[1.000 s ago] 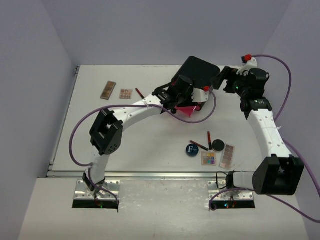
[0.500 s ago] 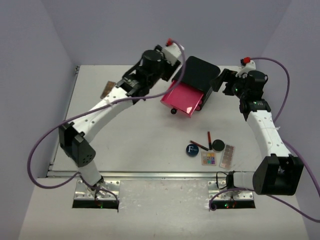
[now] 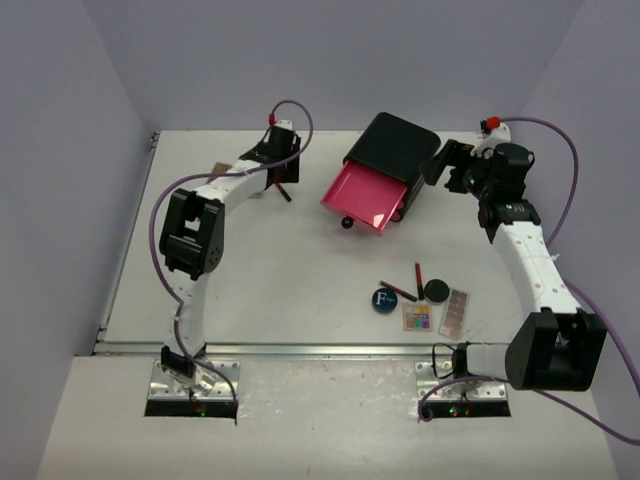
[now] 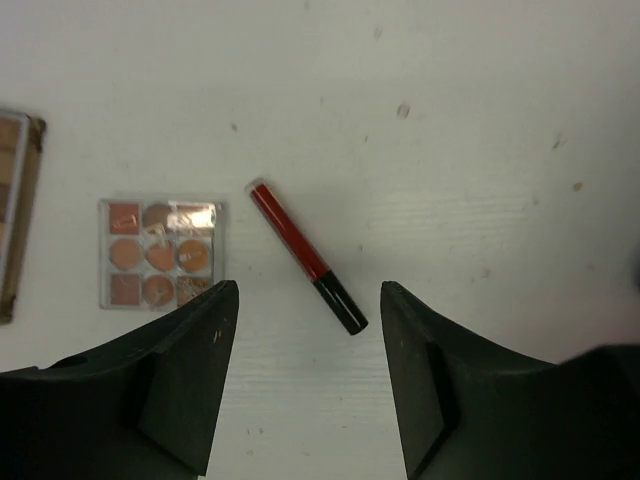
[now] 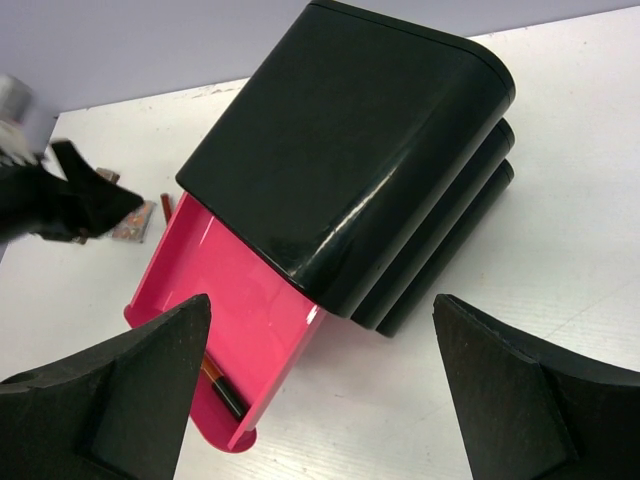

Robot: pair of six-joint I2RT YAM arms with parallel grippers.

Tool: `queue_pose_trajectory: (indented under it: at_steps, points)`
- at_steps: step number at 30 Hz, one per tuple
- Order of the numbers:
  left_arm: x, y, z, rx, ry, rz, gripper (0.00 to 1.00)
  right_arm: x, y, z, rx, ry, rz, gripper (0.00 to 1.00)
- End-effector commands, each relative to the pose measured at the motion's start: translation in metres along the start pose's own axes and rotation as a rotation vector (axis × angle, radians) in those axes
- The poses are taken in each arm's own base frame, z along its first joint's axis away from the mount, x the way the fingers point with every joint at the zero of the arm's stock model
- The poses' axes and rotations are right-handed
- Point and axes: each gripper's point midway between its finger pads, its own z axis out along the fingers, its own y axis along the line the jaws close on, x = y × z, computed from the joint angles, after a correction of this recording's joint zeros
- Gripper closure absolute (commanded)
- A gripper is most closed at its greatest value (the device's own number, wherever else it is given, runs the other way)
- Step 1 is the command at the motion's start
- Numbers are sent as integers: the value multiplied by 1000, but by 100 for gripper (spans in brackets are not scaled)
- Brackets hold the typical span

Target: Organize the makeup

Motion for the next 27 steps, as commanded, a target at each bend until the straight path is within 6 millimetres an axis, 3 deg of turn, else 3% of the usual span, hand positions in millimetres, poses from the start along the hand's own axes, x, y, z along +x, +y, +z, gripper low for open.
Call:
queue_pose_trajectory:
  at_steps: [1,12,17,19,21,23,27]
  points:
    - [-27,0,2,-18,-75,-118,44,-10,2,-3,-2,-48,-36,8]
    - [19,9,69,-96,16,-103,44,-1,-5,0,17,-32,-35,8]
    - [47,7,78,-87,99,-111,46,-1,-4,1,13,-35,-39,8]
    - [57,8,77,-89,123,-112,52,0,-5,2,13,-32,-38,8]
    - [60,9,71,-67,137,-129,80,0,-5,3,8,-29,-34,8]
    - [66,7,67,-41,162,-150,97,2,-3,4,0,-25,-29,8]
    - [69,0,58,16,207,-175,100,3,-2,3,-8,-20,-23,8]
